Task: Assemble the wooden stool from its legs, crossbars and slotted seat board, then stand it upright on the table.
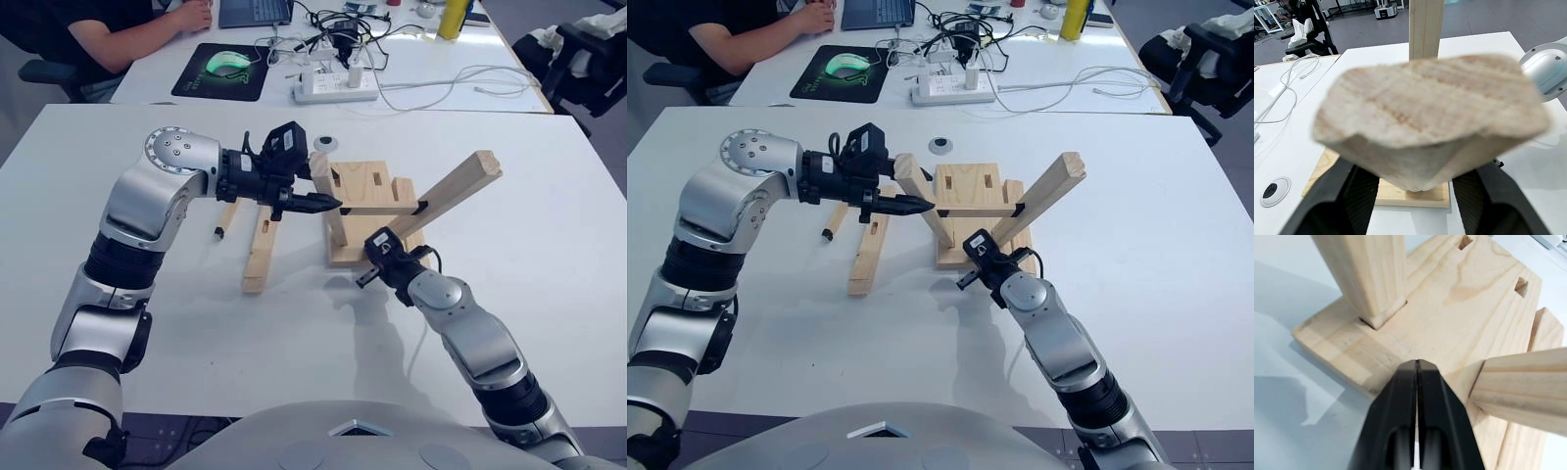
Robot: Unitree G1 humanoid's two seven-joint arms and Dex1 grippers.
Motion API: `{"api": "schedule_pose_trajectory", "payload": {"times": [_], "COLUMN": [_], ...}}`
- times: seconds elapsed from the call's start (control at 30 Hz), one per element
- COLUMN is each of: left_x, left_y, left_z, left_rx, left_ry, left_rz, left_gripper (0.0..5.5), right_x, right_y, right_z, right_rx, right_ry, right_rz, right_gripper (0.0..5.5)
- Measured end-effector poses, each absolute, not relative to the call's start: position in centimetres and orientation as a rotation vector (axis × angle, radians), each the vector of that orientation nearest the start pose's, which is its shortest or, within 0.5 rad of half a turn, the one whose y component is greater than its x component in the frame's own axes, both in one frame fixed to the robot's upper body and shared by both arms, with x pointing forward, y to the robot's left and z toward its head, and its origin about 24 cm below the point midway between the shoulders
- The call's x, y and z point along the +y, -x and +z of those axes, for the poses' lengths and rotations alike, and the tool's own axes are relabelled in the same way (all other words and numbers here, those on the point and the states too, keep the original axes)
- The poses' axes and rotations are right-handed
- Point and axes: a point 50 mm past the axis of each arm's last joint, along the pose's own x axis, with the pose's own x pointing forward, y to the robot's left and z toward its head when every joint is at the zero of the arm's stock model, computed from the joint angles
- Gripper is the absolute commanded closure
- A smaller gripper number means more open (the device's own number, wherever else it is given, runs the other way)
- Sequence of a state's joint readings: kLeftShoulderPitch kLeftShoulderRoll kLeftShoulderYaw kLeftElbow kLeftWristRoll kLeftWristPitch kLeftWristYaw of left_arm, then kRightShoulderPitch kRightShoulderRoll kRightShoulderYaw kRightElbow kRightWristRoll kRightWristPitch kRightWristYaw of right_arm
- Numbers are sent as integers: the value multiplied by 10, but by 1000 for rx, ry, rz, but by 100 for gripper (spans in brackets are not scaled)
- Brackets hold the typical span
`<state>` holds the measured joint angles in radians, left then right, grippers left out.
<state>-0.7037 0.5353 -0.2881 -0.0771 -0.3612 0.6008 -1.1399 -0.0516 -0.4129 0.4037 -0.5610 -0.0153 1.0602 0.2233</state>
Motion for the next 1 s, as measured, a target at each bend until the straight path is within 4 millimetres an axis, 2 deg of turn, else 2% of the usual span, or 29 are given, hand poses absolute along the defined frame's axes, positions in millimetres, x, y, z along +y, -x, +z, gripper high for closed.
{"api": "schedule_pose_trajectory", "payload": {"times": [0.03, 0.07, 0.2, 0.43, 0.53, 0.63, 0.8, 0.9, 1.0], "left_x": [102, 102, 101, 104, 115, 141, 168, 180, 193], "left_y": [-297, -297, -296, -297, -298, -294, -274, -269, -275], "left_z": [180, 180, 171, 173, 175, 173, 187, 205, 230], "left_rx": [173, 172, 213, 210, 225, 267, 260, 178, 16], "left_ry": [-360, -358, -349, -330, -341, -319, -212, -95, -4], "left_rz": [-1442, -1438, -1445, -1438, -1408, -1350, -1318, -1267, -1132], "left_gripper": [342, 313, 257, 143, 102, 61, 61, 101, 146], "right_x": [-123, -122, -120, -119, -118, -118, -118, -118, -119], "right_y": [-214, -214, -215, -216, -217, -219, -223, -226, -229], "right_z": [60, 60, 61, 60, 61, 61, 59, 59, 57], "right_rx": [574, 577, 577, 580, 581, 582, 579, 568, 558], "right_ry": [464, 463, 453, 447, 446, 448, 454, 454, 451], "right_rz": [492, 491, 498, 500, 510, 521, 528, 532, 529], "right_gripper": [550, 550, 550, 550, 550, 550, 550, 550, 550]}}
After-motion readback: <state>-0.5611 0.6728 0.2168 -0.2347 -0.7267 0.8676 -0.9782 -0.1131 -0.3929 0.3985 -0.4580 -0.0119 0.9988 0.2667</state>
